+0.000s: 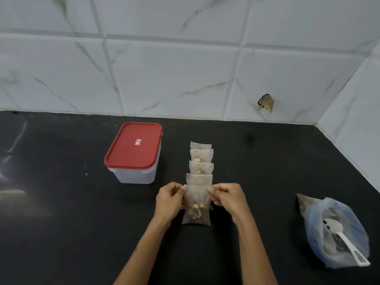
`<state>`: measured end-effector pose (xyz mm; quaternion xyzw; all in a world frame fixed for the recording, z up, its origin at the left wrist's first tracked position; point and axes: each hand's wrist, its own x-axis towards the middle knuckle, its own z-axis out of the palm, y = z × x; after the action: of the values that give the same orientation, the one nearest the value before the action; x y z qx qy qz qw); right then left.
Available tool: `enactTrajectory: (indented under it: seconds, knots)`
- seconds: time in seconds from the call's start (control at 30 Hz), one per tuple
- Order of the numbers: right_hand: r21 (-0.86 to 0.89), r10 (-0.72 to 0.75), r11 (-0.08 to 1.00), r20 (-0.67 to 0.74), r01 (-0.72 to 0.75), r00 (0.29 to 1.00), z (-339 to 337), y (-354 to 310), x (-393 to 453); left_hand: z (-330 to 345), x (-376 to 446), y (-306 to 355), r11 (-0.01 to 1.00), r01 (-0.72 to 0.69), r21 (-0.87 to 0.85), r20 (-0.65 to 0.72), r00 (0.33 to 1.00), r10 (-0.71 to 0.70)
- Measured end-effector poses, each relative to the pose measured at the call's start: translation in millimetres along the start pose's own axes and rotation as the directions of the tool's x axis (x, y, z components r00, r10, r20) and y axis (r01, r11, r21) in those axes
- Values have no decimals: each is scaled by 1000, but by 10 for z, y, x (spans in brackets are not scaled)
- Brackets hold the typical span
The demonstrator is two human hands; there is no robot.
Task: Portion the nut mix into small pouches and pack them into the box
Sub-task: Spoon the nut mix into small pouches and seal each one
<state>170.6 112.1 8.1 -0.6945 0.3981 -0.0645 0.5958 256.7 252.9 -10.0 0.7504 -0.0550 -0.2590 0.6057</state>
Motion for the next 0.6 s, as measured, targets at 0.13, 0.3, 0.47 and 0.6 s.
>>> enactTrajectory:
  seconds: [0.13, 0.3, 0.47, 0.6]
  knots:
    - [-48, -68, 997, -108, 63, 992, 45, 0, 6, -15, 27, 35, 998, 43, -35, 34, 999, -42]
    - [-63, -101, 994, -176, 91, 979, 106, -7, 9, -12, 46, 47, 999, 31, 35, 31, 999, -32]
    - [-97, -130, 989, -255, 109, 958, 133, 10, -21, -9, 64, 49, 990, 11, 144, -29, 1000, -7]
    - [-177, -152, 979, -281, 104, 948, 159, -35, -63, -39, 77, 111, 962, -95, 255, -72, 990, 117]
